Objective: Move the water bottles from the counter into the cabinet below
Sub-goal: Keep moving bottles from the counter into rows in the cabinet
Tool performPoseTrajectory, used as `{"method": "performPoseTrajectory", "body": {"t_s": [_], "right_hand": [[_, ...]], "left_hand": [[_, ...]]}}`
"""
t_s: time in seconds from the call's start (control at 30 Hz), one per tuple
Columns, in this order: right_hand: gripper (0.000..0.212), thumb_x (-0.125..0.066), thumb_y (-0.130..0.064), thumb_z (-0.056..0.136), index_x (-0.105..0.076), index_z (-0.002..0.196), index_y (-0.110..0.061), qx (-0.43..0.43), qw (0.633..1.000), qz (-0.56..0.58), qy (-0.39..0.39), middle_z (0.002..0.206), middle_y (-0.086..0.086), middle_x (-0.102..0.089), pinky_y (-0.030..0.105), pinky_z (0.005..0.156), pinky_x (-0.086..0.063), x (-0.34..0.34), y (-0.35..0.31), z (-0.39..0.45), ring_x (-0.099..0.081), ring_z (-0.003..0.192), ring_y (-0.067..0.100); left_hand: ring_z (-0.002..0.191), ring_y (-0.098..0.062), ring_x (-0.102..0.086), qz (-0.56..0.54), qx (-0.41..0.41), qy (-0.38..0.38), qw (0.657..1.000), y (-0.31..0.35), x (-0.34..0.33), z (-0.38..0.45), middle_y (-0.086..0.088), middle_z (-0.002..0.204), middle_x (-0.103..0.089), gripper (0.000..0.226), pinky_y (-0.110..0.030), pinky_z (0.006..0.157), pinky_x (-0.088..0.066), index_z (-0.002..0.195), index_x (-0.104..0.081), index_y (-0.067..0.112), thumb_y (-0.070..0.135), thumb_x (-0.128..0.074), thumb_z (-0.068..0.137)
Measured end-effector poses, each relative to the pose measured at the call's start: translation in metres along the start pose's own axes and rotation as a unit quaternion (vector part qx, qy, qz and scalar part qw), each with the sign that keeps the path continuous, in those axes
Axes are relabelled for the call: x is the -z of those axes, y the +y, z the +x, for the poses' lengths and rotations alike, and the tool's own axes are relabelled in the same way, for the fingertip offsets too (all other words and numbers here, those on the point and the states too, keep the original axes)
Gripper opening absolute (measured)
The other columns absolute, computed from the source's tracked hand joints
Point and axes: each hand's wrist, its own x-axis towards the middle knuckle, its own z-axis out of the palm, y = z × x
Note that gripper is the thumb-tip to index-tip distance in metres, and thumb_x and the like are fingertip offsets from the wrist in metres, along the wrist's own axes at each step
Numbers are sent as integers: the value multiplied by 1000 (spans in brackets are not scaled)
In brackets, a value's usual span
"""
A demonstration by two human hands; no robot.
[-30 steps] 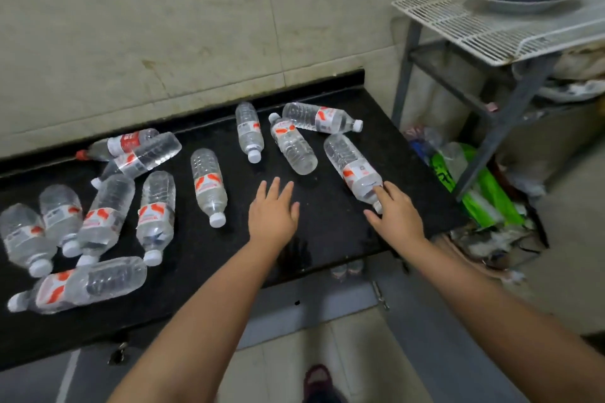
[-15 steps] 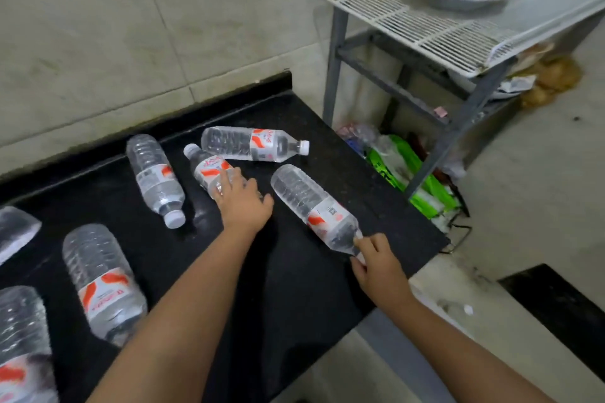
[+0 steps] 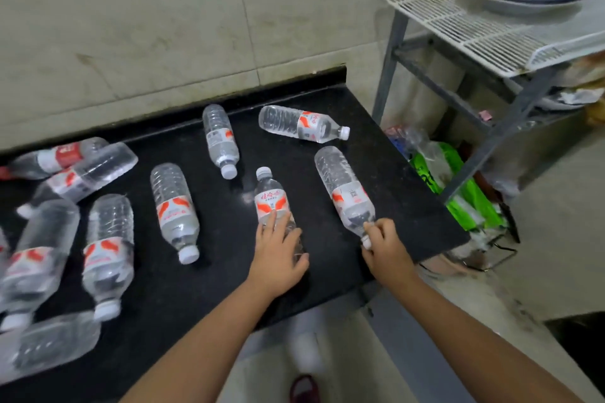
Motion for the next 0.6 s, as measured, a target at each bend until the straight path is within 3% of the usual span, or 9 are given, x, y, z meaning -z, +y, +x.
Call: {"method": "performPoseTrajectory", "body": {"t_s": [0.07, 0.17, 0.23, 0.3, 0.37, 0.47, 0.5, 0.53, 0.6], "right_hand": [[43, -83, 9, 46, -62, 84, 4, 23, 997, -54, -47, 74, 22, -61, 22, 31, -43, -2, -2, -10, -60, 44, 33], [54, -86, 5, 32, -60, 78, -5, 88, 989, -111, -35, 66, 16, -60, 20, 28, -38, -1, -8, -17, -56, 39, 28], [45, -74, 4, 41, -61, 82, -10, 166, 967, -191, 11, 75, 15, -54, 23, 38, -44, -1, -9, -18, -56, 49, 29], [33, -54, -4, 60, -62, 90, -14, 250, 941, -221, 55, 93, 12, -47, 33, 60, -48, -2, -3, -16, -50, 73, 30], [32, -43, -12, 66, -69, 84, -18, 315, 910, -268, 36, 100, 11, -59, 39, 76, -37, -4, 7, -9, -43, 85, 28], [11, -75, -25, 52, -74, 62, -21, 361, 859, -358, -57, 83, -1, -77, 36, 74, -44, 10, 5, 2, -52, 85, 26], [23, -84, -29, 39, -74, 59, -23, 347, 854, -374, -102, 80, -6, -77, 30, 68, -52, 18, -1, 7, -59, 82, 24], [28, -86, -31, 34, -74, 58, -24, 337, 854, -376, -123, 77, -9, -76, 23, 61, -55, 27, -7, 13, -64, 78, 21], [11, -77, -27, 46, -73, 57, -28, 371, 840, -378, -113, 73, -13, -74, 17, 52, -54, 35, -10, 22, -70, 67, 14]], "left_hand": [[142, -44, -23, 21, 2, 0, 1000, 9, -4, -25, -20, 150, -36, 84, -55, 115, -18, 124, -59, 9, 55, -17, 67], [149, -26, 1, 38, 60, -80, 994, 20, 1, -53, -1, 160, -8, 87, -40, 121, -8, 142, -36, 22, 65, -5, 73], [149, -21, -6, 4, 92, -63, 994, 23, 10, -56, 1, 160, -13, 59, -37, 119, -16, 143, -34, 22, 53, -23, 94], [145, -22, -21, -7, 110, -8, 994, 21, 19, -46, -4, 156, -25, 46, -34, 116, -26, 140, -38, 17, 36, -36, 99], [138, -26, -30, -1, 136, 29, 990, 14, 28, -22, -9, 149, -33, 41, -35, 109, -33, 136, -42, 13, 30, -38, 99], [131, -34, -38, -10, 217, 3, 976, -1, 42, 18, -16, 145, -35, 44, -41, 103, -40, 138, -36, 12, 30, -38, 98], [128, -36, -43, -23, 237, -14, 971, -7, 45, 31, -19, 143, -39, 44, -42, 102, -42, 137, -37, 11, 32, -38, 98], [124, -36, -48, -39, 247, -31, 968, -13, 47, 43, -19, 139, -45, 45, -42, 100, -43, 134, -38, 9, 33, -38, 97], [121, -35, -53, -69, 247, -51, 965, -24, 49, 64, -19, 133, -54, 45, -39, 97, -45, 130, -41, 5, 32, -40, 95]]}}
